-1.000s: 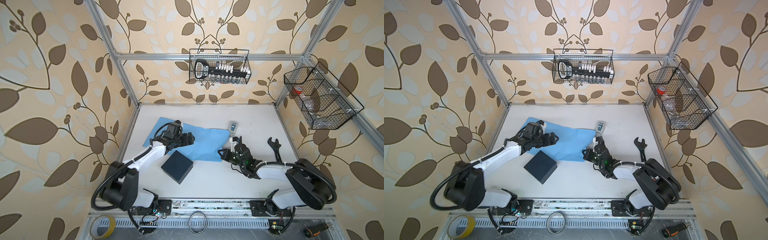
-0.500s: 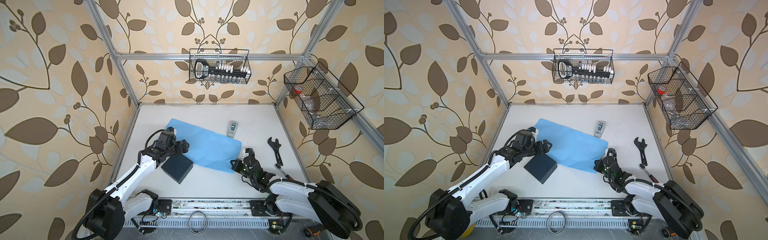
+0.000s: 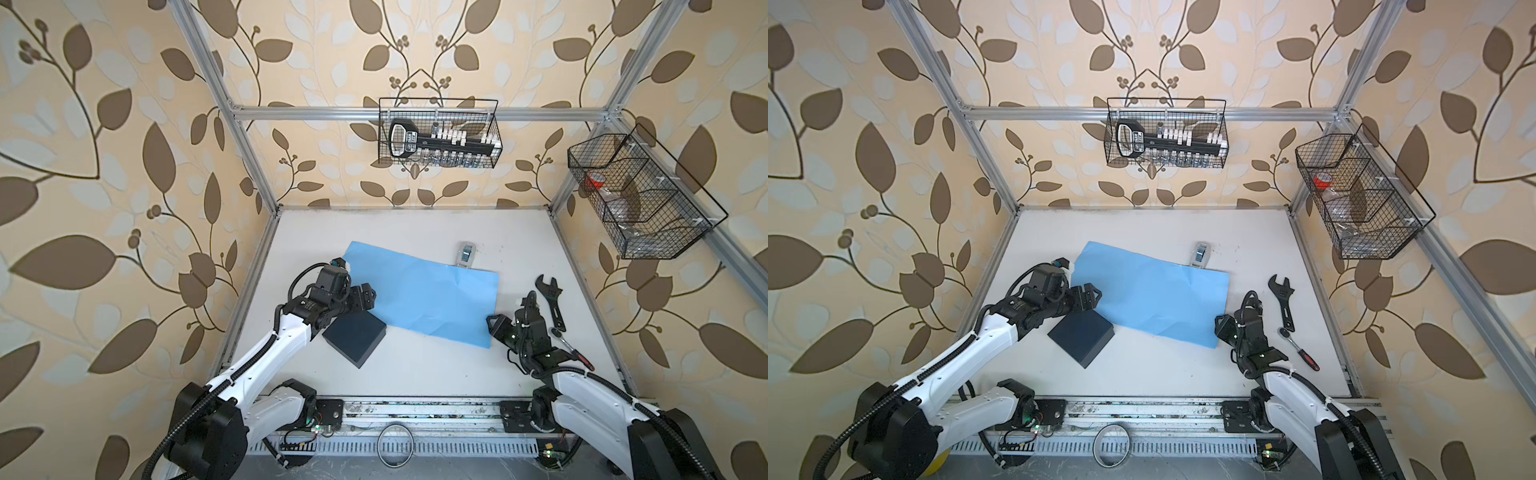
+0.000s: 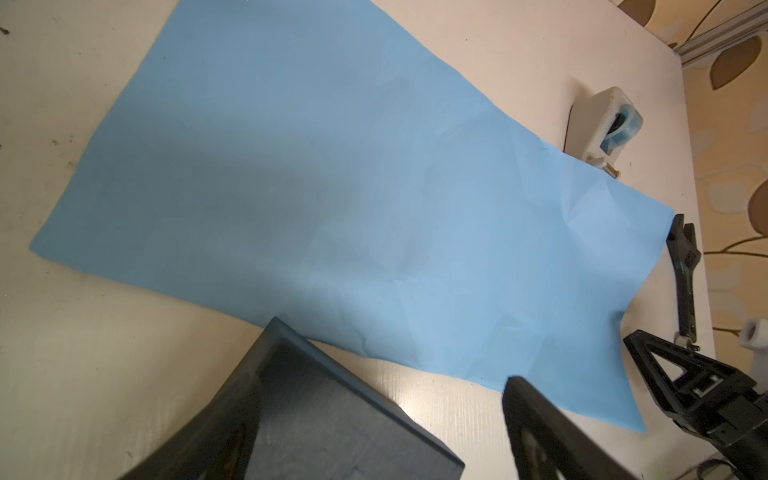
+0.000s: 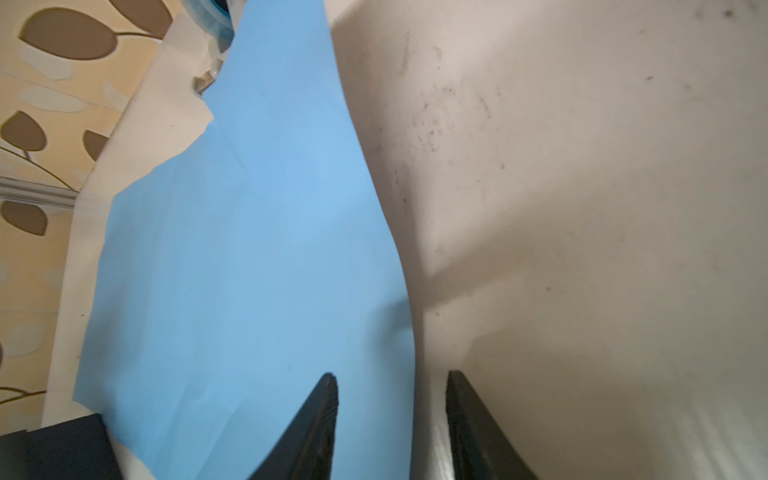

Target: Wrap the gift box in paper

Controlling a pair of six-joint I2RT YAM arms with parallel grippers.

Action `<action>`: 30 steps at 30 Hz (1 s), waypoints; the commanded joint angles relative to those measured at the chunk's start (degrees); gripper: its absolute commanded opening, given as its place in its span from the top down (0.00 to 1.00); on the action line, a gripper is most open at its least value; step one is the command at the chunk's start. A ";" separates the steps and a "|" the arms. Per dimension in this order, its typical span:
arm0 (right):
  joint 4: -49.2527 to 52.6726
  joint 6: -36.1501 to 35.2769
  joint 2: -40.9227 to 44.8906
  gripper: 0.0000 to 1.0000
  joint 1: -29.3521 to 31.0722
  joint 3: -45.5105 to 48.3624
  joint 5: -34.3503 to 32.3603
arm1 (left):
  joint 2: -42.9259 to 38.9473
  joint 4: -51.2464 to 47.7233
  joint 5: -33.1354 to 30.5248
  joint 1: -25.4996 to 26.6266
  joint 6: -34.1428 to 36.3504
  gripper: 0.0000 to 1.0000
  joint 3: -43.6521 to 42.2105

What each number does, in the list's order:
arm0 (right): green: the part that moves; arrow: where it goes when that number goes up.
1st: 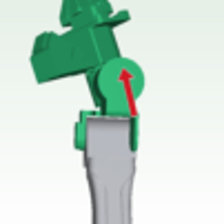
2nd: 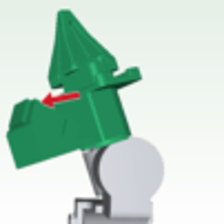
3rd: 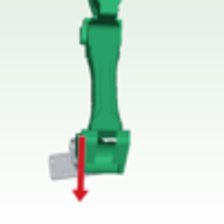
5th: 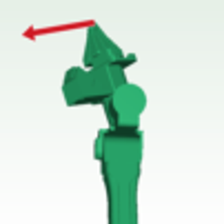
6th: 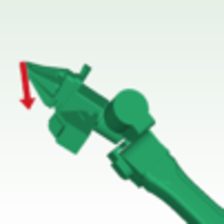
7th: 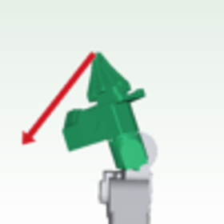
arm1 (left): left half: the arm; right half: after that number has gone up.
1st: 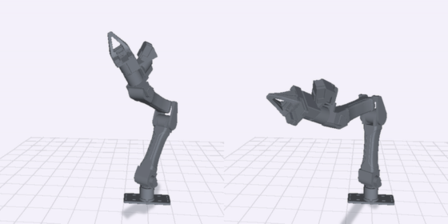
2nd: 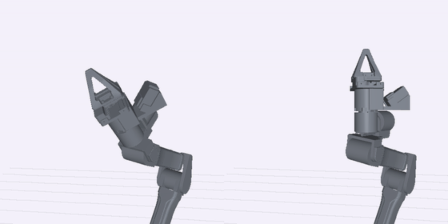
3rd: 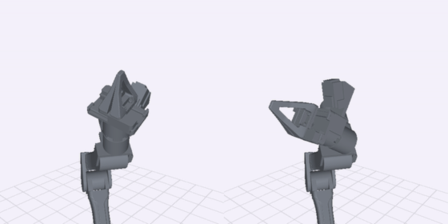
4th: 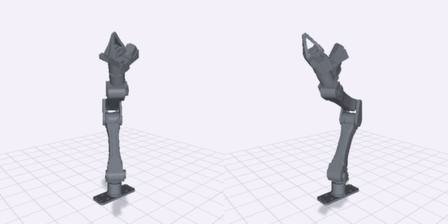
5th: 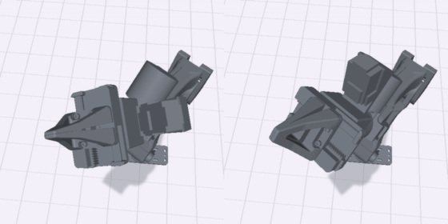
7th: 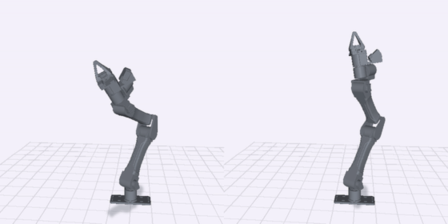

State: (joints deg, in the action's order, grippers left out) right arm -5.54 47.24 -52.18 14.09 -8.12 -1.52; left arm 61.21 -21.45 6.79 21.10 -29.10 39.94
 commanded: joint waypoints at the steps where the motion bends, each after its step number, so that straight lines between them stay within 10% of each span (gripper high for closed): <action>1: 6.69 -4.08 2.46 0.42 -0.13 -4.50 -1.82 | -1.75 -0.57 -3.20 0.69 -0.64 0.05 -1.11; 9: 12.98 -16.17 2.06 0.25 18.33 -17.45 -13.59 | -9.49 -4.10 -12.84 0.20 -4.61 0.01 -4.45; 21: 1.18 -19.64 -31.60 0.18 38.73 -40.79 14.14 | -18.06 -31.88 -20.61 -0.81 -19.50 0.01 -1.44; 30: -2.49 -15.52 -49.28 0.17 40.92 -52.42 18.84 | -22.50 -29.63 -7.11 -0.71 -23.54 0.01 -6.37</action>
State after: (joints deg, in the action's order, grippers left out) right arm -6.68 30.87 -98.50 54.78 -57.60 14.20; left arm 39.90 -49.56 -5.50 20.91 -49.76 35.03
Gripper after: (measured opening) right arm 0.830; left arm 0.990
